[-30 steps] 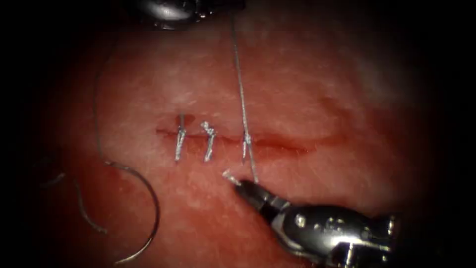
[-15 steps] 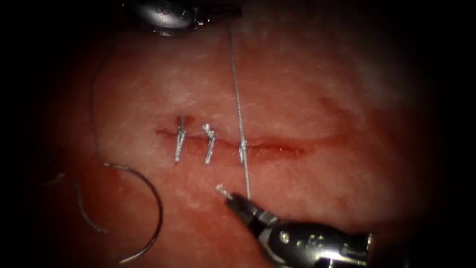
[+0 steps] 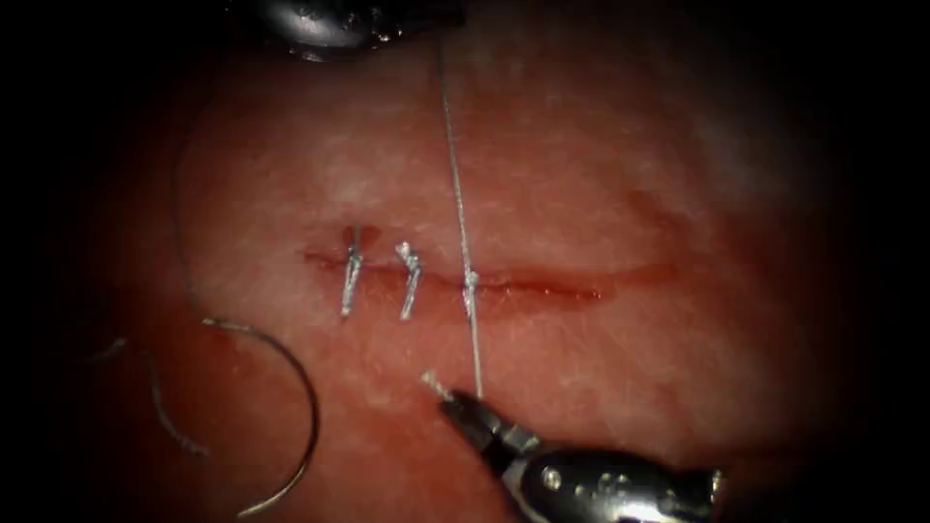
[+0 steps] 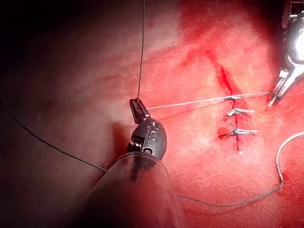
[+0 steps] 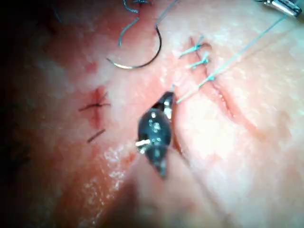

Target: Wound Closure

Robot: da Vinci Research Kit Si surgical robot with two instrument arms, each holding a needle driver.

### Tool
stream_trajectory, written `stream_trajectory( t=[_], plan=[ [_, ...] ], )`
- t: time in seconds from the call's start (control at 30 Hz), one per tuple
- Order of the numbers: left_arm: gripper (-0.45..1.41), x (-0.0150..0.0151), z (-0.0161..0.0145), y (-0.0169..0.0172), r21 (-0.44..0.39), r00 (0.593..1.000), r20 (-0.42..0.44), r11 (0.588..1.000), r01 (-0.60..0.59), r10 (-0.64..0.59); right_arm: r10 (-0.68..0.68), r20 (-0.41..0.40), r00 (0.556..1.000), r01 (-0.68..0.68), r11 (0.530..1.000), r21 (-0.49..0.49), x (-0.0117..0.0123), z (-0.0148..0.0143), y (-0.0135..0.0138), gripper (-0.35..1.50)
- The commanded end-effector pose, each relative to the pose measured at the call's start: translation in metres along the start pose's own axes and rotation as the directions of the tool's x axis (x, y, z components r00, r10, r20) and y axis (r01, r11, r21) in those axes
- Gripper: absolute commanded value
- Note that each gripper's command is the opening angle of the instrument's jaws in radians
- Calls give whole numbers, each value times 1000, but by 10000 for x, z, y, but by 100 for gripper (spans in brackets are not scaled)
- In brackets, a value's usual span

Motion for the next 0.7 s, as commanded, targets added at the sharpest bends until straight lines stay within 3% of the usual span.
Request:
stream_trajectory(
  t=[0.03,0.23,0.27,0.4,0.43,0.53,0.7],
  plan=[
    [-45,-3,3,14,-2,1000,0,1000,3,-3,0,2,1000,0,1000,4,-2,1,-11,-35],
    [-45,14,-3,33,-56,999,-45,998,10,-13,12,-34,999,-11,999,32,10,4,-7,-35],
    [-45,18,-4,35,-63,998,-56,998,14,-18,17,-47,999,-15,999,33,14,3,-4,-15],
    [-45,44,-13,42,-97,994,-100,994,41,-51,5,-82,997,-2,999,37,31,-6,11,98],
    [-45,50,-15,43,-100,992,-111,994,46,-58,5,-82,997,-2,999,41,37,-9,16,108],
    [-45,73,-24,47,-132,985,-145,988,74,-93,11,-97,995,-7,999,46,47,-17,31,120],
    [-45,111,-39,59,-167,975,-182,981,99,-129,27,-112,993,-21,998,57,60,-30,53,115]
  ],
)
